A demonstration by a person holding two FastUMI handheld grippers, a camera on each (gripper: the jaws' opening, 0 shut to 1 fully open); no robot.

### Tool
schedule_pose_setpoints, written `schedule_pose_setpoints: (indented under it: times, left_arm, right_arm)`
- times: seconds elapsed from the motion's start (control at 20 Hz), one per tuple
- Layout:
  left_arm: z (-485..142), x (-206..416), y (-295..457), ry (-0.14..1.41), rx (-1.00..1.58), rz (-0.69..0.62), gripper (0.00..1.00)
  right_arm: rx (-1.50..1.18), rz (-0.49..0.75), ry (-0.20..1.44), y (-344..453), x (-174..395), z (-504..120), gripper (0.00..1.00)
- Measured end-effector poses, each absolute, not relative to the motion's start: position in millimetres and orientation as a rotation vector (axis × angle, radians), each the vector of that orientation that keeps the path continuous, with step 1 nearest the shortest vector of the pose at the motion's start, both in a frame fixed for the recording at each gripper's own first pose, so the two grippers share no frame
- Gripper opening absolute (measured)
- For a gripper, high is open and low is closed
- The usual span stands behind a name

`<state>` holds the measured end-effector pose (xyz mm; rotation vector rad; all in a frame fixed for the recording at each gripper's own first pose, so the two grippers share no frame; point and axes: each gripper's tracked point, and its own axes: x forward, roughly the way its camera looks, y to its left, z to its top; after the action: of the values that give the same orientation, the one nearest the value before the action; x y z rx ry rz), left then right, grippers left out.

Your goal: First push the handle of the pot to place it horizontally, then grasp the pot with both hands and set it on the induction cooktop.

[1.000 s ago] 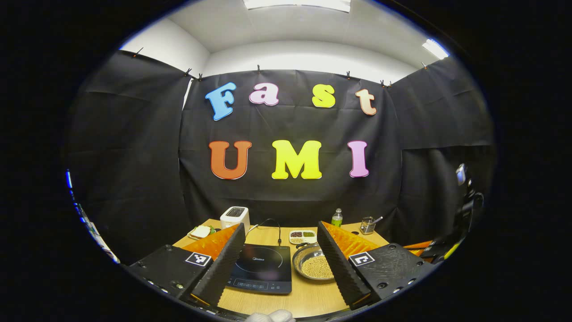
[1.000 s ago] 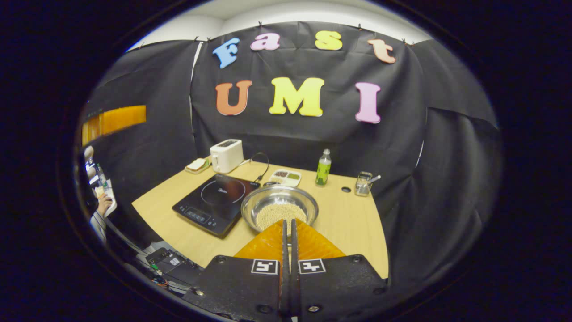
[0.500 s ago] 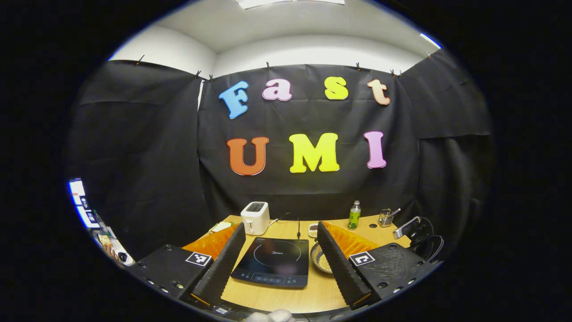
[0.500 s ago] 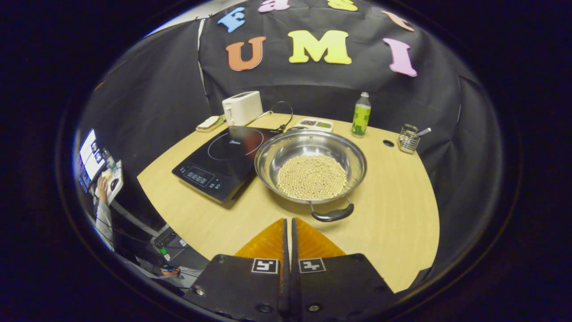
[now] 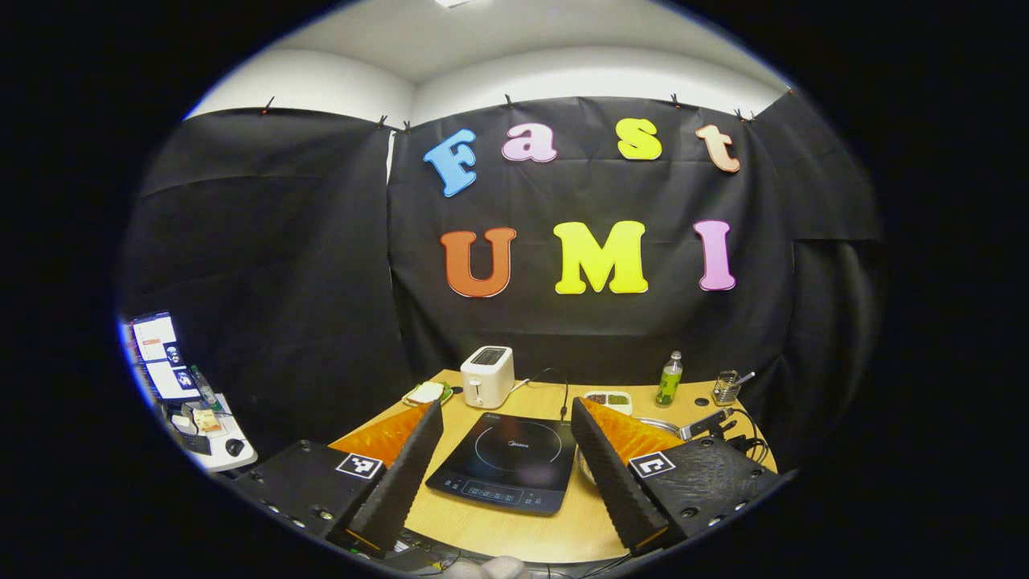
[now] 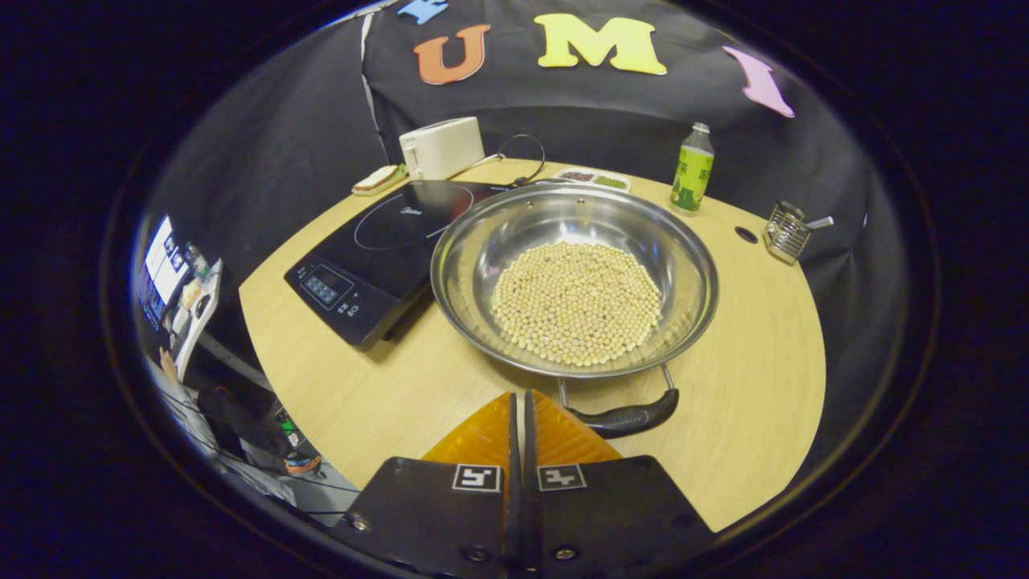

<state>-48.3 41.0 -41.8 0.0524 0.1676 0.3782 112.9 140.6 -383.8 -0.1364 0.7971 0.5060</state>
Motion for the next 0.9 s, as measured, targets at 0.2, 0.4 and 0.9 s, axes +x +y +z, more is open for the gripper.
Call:
schedule_pose_setpoints:
  times: [0.2,0.4,0.9]
  left_arm:
    - [-36,-30,41,0.158,0.044,0.418,0.96]
    - [-30,-14,35,0.142,0.055,0.435,0.96]
    - [-40,15,9,0.159,0.055,0.435,0.96]
  right_arm:
    - [-0.105,0.562,0.828,135,116,-389,0.04]
    - [-0.124,0.577,0.830,116,125,-391,0.00]
    - [-0.142,0.577,0.834,67,158,-391,0.04]
